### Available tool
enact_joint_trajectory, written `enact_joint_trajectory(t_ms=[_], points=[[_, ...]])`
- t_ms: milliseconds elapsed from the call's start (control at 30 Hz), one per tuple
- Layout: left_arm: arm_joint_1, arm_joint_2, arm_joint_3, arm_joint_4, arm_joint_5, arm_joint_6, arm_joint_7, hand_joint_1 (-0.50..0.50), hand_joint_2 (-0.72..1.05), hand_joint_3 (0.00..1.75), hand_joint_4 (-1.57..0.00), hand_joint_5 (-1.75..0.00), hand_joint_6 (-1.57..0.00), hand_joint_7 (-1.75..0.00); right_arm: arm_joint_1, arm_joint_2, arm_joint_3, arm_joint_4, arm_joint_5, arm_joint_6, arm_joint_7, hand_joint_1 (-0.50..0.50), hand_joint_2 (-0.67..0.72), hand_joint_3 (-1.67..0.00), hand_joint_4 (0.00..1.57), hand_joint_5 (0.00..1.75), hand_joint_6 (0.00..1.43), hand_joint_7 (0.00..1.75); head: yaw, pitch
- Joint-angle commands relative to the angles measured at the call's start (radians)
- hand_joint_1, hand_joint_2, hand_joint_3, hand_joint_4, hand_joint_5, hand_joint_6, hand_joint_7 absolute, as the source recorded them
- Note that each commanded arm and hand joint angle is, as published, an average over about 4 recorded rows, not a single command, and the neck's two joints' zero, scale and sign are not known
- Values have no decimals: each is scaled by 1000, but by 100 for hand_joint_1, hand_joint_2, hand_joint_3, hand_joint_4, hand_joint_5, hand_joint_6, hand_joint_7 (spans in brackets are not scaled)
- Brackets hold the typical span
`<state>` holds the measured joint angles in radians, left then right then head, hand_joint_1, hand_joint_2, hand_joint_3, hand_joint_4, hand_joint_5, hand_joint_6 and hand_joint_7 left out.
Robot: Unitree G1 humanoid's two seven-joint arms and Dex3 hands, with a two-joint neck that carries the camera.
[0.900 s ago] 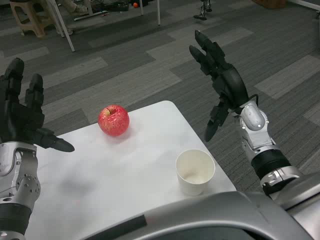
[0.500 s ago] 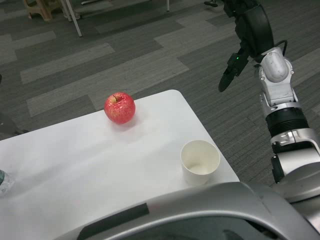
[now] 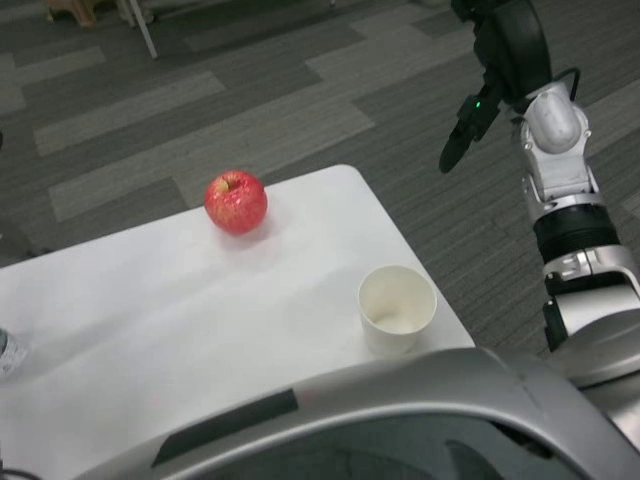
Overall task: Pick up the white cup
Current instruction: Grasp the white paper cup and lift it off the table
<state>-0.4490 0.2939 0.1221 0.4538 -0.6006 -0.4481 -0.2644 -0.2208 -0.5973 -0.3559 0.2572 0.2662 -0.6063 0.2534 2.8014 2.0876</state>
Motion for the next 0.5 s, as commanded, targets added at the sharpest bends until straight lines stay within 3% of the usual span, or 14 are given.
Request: enact_joint_trajectory(t_ms=[33,133,333,500], points=[[1,7,-5,-6,2,3,-5,-46,69,9,0,-31,0,-17,33,-33,-7,20,-1,11,16,-46,60,0,0,0,0,7,32,-38],[3,5,-14,-4,-1,3,-12,-46,69,9,0,-31,0,-17,60,-58,-16,34,0,13,21,-46,60,0,0,0,0,7,55,-105],[21,-2,-25,-4,-13,3,-19,-46,78,9,0,-31,0,-21,142,-73,-21,23,9,16,55,-46,60,0,0,0,0,7,75,-207],[30,-9,-16,-4,-12,8,-19,-46,78,4,0,-31,0,-16,210,-63,-51,-38,10,24,78,-42,53,0,0,0,0,2,93,-208]])
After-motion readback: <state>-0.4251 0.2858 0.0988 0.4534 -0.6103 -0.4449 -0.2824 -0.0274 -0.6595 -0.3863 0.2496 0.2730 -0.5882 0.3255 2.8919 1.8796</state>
